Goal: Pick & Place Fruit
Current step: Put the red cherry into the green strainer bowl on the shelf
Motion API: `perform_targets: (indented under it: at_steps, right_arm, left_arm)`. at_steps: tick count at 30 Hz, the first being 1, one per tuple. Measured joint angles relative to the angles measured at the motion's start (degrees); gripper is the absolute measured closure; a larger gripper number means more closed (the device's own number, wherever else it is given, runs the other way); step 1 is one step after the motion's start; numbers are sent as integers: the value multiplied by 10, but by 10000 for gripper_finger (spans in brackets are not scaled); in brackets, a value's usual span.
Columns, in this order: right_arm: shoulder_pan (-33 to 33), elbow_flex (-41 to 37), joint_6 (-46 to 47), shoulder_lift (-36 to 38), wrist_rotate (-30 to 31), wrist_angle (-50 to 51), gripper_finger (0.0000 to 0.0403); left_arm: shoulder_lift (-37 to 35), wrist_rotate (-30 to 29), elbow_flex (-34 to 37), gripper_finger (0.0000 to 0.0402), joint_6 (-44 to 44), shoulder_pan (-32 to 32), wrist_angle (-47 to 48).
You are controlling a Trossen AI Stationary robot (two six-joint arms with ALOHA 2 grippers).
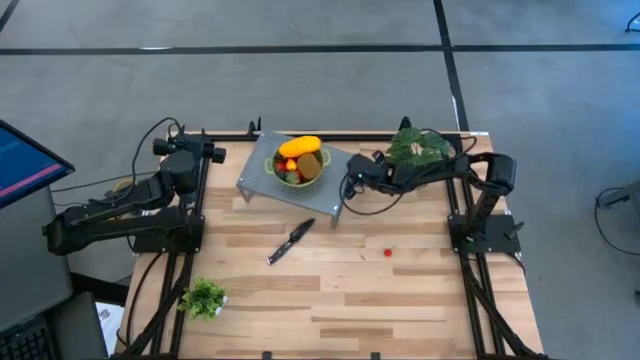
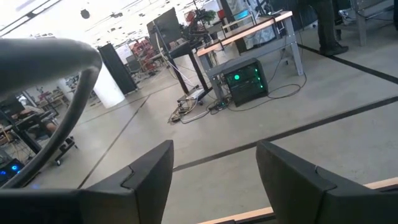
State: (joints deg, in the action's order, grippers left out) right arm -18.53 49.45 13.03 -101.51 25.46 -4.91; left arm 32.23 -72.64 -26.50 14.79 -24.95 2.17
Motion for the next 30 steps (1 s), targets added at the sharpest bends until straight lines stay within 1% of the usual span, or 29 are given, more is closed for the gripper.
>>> perform_targets:
  at_steps: [5, 14, 18, 22, 27, 30]
  right_arm:
    - [-39, 0, -17, 0, -16, 7, 403]
    - [-108, 0, -83, 0, -34, 9, 403]
    - [-132, -1, -111, 7, -70, 16, 403]
    - [-138, -1, -144, 54, -107, 20, 403]
    - [-122, 0, -184, 154, -108, 62, 403]
    - [-107, 0, -197, 219, -107, 101, 403]
  left_arm:
    - [0, 0, 0, 182, 0, 0, 0]
    - [0, 0, 0, 183, 0, 0, 0]
    - [0, 0, 0, 183, 0, 0, 0]
    - [0, 9, 0, 183, 0, 0, 1]
    - [2, 80, 0, 183, 0, 0, 7]
    - [12, 87, 0, 183, 0, 0, 27]
